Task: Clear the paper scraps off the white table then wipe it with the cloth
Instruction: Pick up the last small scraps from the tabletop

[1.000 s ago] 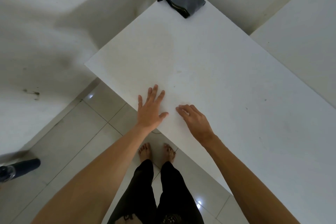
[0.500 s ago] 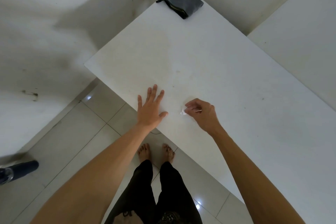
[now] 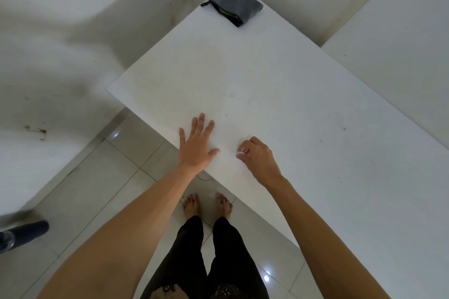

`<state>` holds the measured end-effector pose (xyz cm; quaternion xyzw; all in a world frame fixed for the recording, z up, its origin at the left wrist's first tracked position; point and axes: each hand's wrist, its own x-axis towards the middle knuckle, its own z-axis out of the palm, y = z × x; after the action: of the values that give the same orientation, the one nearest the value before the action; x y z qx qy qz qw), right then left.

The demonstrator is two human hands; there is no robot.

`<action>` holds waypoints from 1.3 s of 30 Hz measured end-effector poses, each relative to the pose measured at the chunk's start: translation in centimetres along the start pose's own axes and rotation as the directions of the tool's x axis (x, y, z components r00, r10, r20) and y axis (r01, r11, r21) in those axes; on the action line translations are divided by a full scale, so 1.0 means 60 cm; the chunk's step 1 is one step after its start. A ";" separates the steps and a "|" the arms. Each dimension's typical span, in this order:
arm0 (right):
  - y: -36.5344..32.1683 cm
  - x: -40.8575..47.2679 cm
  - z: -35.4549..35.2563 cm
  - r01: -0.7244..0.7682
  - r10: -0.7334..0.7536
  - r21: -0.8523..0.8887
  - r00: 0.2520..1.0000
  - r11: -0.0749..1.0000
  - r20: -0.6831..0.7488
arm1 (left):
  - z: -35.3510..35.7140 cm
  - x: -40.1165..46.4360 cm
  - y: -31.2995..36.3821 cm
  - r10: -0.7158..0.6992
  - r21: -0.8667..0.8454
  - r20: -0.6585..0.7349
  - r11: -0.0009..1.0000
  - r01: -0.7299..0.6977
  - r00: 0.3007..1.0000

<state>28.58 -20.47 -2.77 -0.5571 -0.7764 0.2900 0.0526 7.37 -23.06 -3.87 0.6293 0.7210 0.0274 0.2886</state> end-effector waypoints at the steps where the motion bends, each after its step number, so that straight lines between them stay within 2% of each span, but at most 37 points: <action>1: -0.002 -0.003 0.004 0.021 -0.021 -0.036 1.000 0.999 -0.006 | 0.000 0.000 0.001 -0.002 0.003 0.002 1.000 0.002 1.000; 4: -0.012 -0.010 0.011 0.067 -0.067 -0.119 0.998 0.991 0.008 | 0.000 0.001 0.004 -0.017 0.009 0.004 1.000 0.017 1.000; 7: -0.017 -0.007 0.008 0.024 -0.018 -0.107 0.998 0.994 0.054 | -0.006 0.002 0.017 -0.054 0.020 0.026 0.998 0.054 0.998; 10: -0.009 0.005 -0.005 -0.135 0.135 0.021 0.991 0.991 0.021 | -0.020 0.003 0.039 -0.074 0.033 0.078 0.997 0.072 0.994; 13: 0.003 0.013 -0.032 -0.264 0.285 0.208 0.956 0.942 -0.076 | -0.035 0.002 0.064 -0.028 0.017 0.096 1.000 0.026 0.995; 18: 0.022 -0.007 -0.096 -0.275 0.373 0.390 0.906 0.879 -0.200 | -0.060 -0.012 0.125 0.098 0.022 -0.020 0.995 -0.097 0.995; 22: 0.047 -0.064 -0.150 -0.257 0.420 0.483 0.867 0.837 -0.268 | -0.068 -0.031 0.201 0.208 0.047 -0.032 0.977 -0.207 0.978; 27: 0.107 -0.189 -0.227 -0.243 0.506 0.573 0.783 0.783 -0.361 | -0.050 -0.070 0.332 0.360 0.091 -0.008 0.929 -0.358 0.933; 31: 0.194 -0.339 -0.285 -0.234 0.578 0.619 0.686 0.750 -0.441 | -0.007 -0.133 0.471 0.496 0.095 0.001 0.865 -0.494 0.869; 39: 0.401 -0.720 -0.357 -0.313 0.721 0.674 0.494 0.669 -0.486 | 0.188 -0.335 0.772 0.682 0.121 0.064 0.719 -0.684 0.728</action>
<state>73.49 -45.71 13.14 -0.8032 -0.3696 0.2378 0.4023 54.55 -35.69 13.08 0.8690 0.4363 0.0781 0.2200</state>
